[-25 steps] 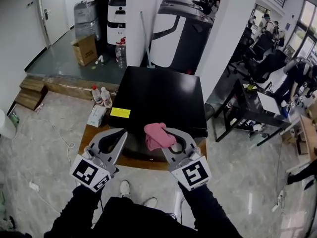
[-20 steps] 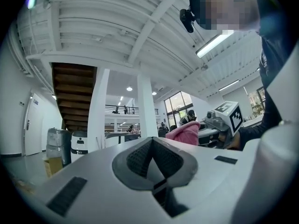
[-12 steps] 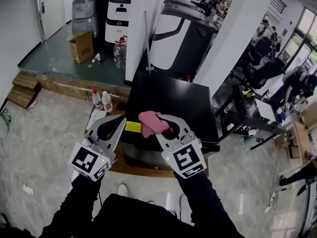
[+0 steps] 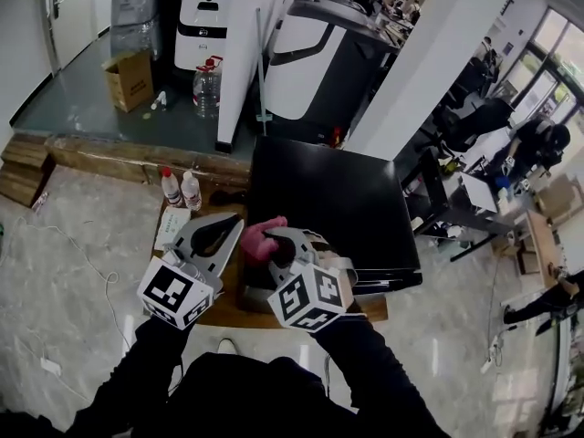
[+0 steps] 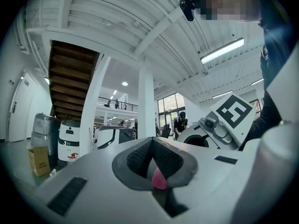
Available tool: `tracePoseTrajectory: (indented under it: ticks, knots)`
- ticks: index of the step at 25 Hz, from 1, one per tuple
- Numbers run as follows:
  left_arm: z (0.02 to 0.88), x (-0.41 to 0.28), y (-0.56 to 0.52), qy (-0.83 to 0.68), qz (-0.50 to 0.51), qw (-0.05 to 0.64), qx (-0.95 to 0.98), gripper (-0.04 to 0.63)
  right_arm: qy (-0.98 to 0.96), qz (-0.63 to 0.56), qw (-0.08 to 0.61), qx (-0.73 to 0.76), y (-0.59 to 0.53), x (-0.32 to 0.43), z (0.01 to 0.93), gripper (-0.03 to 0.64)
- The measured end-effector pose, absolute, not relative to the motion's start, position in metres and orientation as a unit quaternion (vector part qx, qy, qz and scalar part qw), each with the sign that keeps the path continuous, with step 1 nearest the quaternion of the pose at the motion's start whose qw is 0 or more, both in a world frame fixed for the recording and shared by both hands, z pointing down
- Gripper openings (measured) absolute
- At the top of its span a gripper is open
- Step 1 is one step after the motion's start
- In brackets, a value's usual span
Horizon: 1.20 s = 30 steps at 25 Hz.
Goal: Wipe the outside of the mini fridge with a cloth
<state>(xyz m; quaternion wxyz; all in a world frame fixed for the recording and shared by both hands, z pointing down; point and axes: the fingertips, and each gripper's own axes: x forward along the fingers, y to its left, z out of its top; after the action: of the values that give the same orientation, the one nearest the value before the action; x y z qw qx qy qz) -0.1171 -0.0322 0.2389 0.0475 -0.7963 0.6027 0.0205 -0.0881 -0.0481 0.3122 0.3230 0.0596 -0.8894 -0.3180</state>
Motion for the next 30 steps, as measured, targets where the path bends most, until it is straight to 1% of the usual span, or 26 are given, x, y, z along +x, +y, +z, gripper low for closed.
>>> tracePoseTrajectory:
  ticks: [4,9,13,17,23,30]
  knots:
    - [0.249,-0.13,-0.039,0.591,0.005,0.028,-0.806,0.006,-0.865,-0.345,0.359,0.059,-0.047,-0.106,0.318,0.044]
    - [0.258,-0.13,-0.047,0.601,-0.018,0.01,-0.799,0.006,-0.87,-0.335,0.359,0.055,-0.049,-0.105,0.319,0.043]
    - [0.261,-0.125,-0.05,0.617,-0.034,-0.009,-0.787,0.006,-0.86,-0.351,0.366,0.056,-0.053,-0.096,0.323,0.043]
    - [0.258,-0.106,-0.053,0.631,-0.044,-0.01,-0.774,0.006,-0.853,-0.363,0.369,0.06,-0.063,-0.072,0.326,0.043]
    - [0.228,-0.077,-0.061,0.646,-0.048,-0.002,-0.762,0.005,-0.856,-0.357,0.371,0.049,-0.08,-0.042,0.317,0.043]
    - [0.208,-0.006,-0.077,0.642,-0.048,0.012,-0.765,0.005,-0.862,-0.335,0.378,0.051,-0.104,0.027,0.317,0.043]
